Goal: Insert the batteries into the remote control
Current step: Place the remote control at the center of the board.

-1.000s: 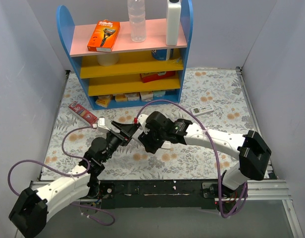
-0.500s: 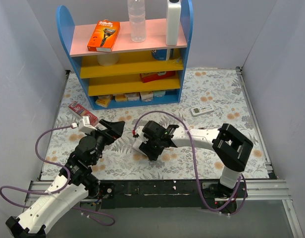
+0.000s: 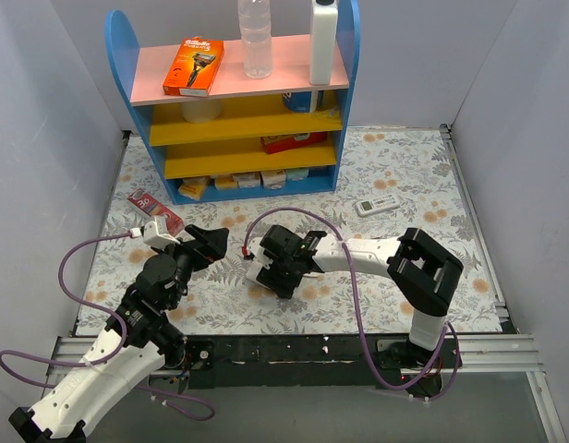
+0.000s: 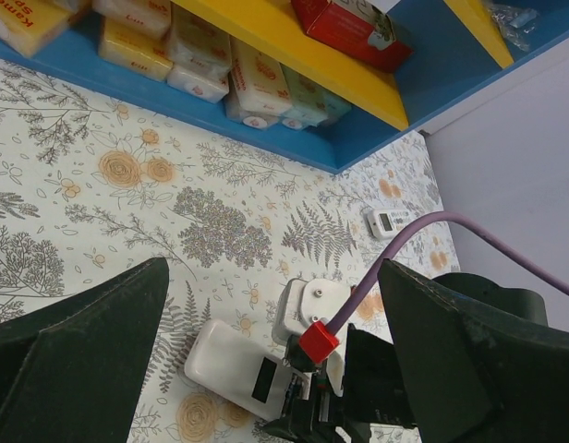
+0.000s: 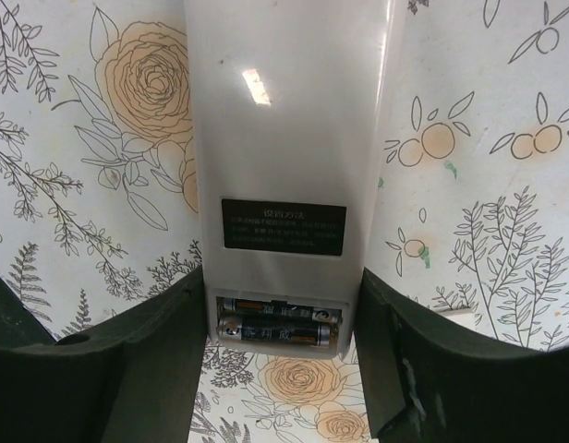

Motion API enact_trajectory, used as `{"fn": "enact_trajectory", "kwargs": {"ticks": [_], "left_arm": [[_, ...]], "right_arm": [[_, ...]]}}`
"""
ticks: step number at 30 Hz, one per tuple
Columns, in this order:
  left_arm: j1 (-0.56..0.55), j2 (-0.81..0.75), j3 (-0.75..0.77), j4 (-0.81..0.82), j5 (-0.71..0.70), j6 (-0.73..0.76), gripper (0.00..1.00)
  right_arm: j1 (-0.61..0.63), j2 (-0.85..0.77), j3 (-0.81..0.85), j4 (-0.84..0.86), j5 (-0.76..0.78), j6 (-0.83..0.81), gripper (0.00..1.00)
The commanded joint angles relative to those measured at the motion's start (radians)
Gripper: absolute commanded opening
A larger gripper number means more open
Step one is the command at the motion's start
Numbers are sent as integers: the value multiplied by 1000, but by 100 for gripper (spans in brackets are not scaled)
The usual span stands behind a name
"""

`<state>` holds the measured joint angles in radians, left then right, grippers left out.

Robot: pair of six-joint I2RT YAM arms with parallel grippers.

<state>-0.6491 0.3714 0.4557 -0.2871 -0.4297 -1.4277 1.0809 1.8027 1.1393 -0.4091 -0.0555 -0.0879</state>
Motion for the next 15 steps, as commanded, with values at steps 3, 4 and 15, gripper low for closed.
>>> {"fn": "enact_trajectory", "kwargs": {"ticks": [3, 4, 15], "left_arm": [[2, 6, 26, 6, 31, 4, 98], [0, 6, 26, 6, 34, 1, 98], [2, 52, 17, 69, 117, 35, 98]], "right_arm": [[4, -38, 31, -86, 5, -16, 69], [2, -51, 31, -91, 3, -12, 73], [-50, -218, -67, -100, 49, 13, 62]]}}
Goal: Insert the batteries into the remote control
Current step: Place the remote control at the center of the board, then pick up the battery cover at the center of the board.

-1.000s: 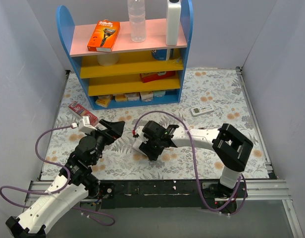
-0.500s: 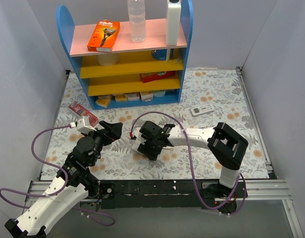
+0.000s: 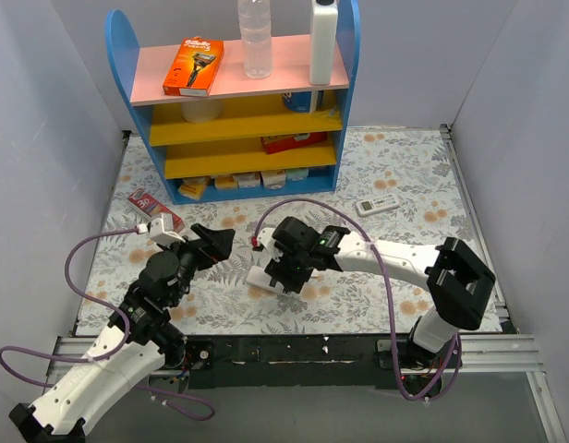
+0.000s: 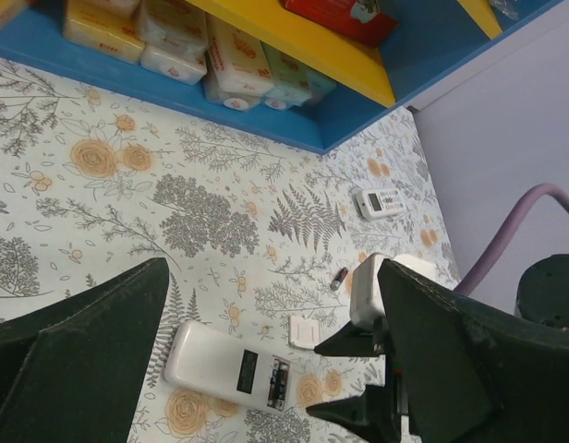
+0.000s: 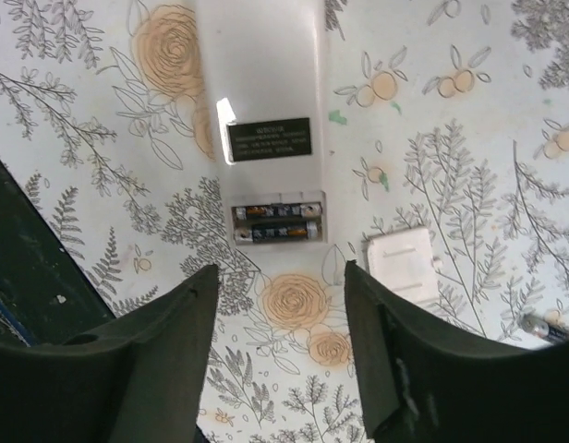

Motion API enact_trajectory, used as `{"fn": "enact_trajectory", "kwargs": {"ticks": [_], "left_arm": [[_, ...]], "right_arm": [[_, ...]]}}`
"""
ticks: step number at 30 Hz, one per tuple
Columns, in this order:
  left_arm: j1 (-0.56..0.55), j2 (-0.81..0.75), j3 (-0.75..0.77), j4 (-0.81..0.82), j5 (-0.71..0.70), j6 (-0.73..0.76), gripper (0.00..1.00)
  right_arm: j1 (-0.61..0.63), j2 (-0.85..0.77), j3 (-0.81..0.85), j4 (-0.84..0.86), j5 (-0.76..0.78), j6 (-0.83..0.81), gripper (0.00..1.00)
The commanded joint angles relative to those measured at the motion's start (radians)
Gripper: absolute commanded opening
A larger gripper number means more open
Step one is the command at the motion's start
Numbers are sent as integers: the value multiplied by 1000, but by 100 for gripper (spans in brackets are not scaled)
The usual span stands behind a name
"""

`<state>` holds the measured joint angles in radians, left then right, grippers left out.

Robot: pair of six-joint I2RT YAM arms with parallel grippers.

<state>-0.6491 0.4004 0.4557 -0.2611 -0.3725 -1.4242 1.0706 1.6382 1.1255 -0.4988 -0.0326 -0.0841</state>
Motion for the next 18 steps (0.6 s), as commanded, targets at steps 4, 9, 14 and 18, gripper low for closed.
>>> {"fn": "enact_trajectory", "kwargs": {"ticks": [4, 9, 14, 18], "left_arm": [[2, 51, 6, 85, 133, 51, 98], [2, 75, 0, 129, 204, 64, 98], [2, 98, 0, 148, 234, 67, 98], [2, 110, -5, 163, 251, 61, 98]], "right_arm": [[-75, -71, -111, 8, 14, 3, 45], [-89, -35, -118, 12, 23, -9, 40], [-97, -5, -113, 22, 66, -19, 39], [-98, 18, -95, 19, 82, -36, 39]]}}
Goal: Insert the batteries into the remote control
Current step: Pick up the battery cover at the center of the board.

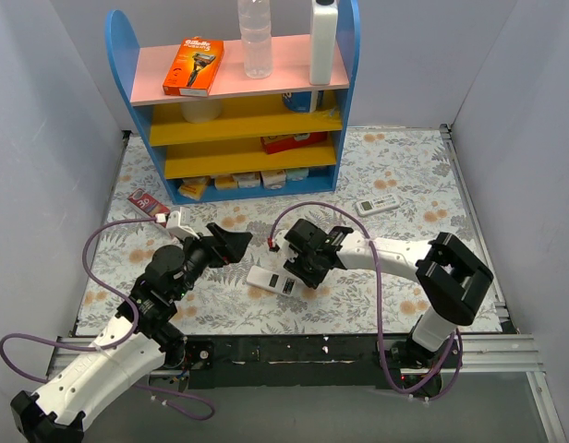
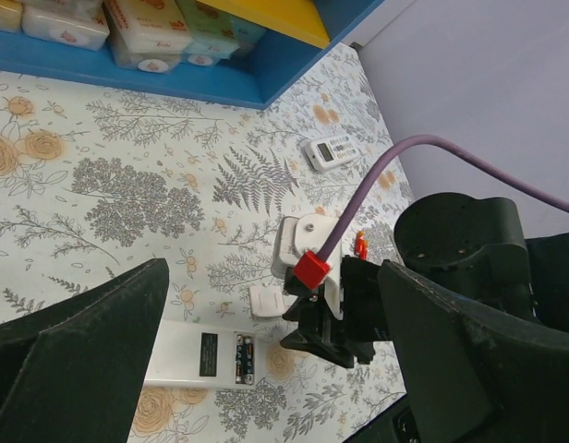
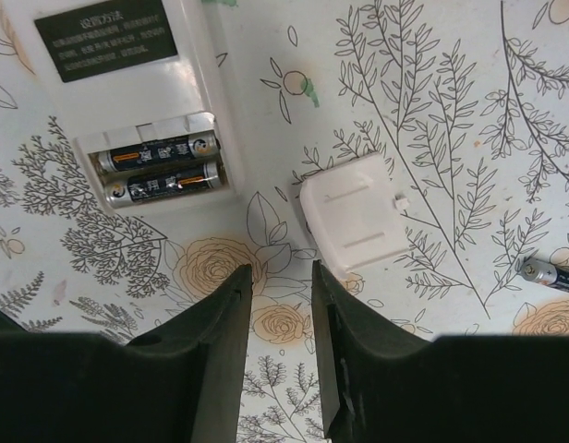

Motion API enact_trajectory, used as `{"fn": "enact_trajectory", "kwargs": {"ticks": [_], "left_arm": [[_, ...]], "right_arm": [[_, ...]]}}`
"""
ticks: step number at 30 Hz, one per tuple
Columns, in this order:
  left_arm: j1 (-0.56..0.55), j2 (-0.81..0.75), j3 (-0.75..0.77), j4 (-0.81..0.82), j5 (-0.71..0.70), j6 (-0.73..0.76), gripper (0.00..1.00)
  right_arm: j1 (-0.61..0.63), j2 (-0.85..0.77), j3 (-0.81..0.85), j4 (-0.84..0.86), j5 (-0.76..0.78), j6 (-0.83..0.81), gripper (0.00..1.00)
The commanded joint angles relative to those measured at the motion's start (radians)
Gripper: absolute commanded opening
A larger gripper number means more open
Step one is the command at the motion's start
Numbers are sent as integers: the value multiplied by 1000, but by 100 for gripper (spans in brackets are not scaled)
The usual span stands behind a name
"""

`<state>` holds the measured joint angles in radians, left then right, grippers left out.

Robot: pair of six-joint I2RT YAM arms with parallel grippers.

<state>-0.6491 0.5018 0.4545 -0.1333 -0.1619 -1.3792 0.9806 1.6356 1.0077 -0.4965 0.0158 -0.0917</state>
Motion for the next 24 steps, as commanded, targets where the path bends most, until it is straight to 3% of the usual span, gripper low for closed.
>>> {"fn": "enact_trajectory", "kwargs": {"ticks": [1, 24], "left_arm": [[2, 12, -4, 37, 45, 14, 98], [0, 21, -7, 34, 55, 0, 98]], "right_arm": [[-10, 24, 26, 16, 38, -31, 39], [-16, 62, 109, -39, 47, -105, 37]]}}
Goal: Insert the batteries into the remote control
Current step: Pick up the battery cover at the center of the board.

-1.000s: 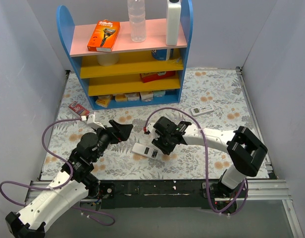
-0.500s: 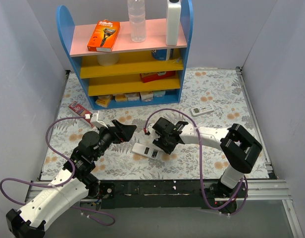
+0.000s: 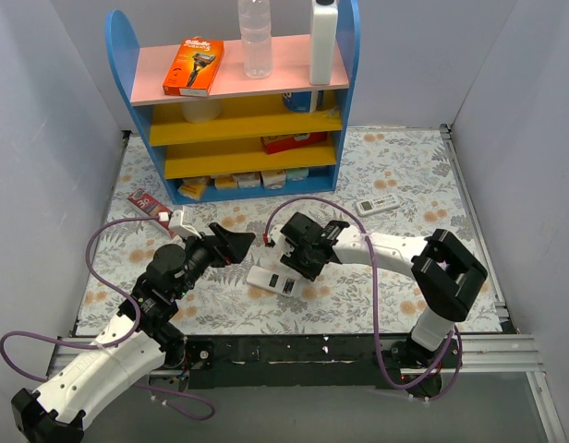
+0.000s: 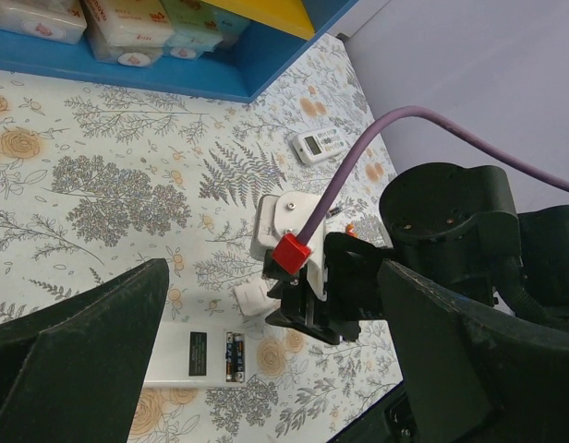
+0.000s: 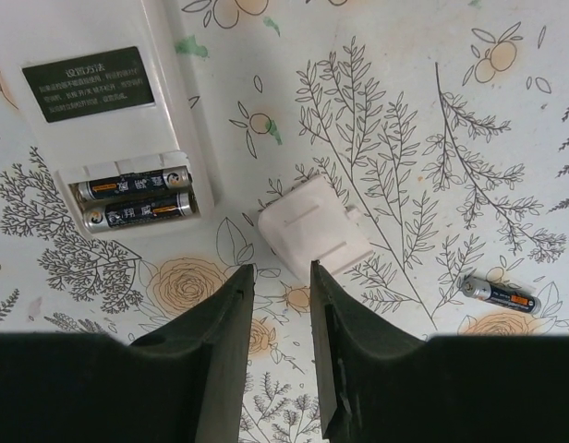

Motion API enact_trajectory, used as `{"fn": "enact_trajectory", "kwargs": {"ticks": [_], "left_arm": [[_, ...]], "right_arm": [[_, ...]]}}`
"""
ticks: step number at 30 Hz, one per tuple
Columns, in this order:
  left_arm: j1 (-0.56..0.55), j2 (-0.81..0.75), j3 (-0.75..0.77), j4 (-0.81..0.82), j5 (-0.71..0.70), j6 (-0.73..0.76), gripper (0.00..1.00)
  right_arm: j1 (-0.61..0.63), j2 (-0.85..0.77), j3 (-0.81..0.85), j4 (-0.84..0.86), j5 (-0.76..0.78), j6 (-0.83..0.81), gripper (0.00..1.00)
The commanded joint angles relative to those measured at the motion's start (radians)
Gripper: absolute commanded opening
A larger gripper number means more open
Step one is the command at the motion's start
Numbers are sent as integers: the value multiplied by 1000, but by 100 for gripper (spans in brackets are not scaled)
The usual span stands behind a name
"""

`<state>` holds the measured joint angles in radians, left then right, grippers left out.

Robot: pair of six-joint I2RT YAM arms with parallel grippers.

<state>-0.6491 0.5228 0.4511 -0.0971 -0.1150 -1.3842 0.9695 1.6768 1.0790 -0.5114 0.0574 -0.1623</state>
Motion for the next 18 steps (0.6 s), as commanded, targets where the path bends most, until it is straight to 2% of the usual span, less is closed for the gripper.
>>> {"fn": "enact_trajectory", "kwargs": {"ticks": [1, 10, 17, 18], "left_arm": [[0, -3, -2, -6, 5, 11, 98], [2, -4, 8, -9, 9, 17, 98], [2, 2, 6, 8, 32, 10, 98], [2, 0, 3, 17, 40, 8, 98]], "right_arm": [[-6, 29, 38, -24, -2, -37, 38], [-11, 70, 39, -9, -34, -51, 32], [-17, 87, 53, -9, -48, -59, 11], [-17, 81, 55, -12, -50, -57, 4]]}}
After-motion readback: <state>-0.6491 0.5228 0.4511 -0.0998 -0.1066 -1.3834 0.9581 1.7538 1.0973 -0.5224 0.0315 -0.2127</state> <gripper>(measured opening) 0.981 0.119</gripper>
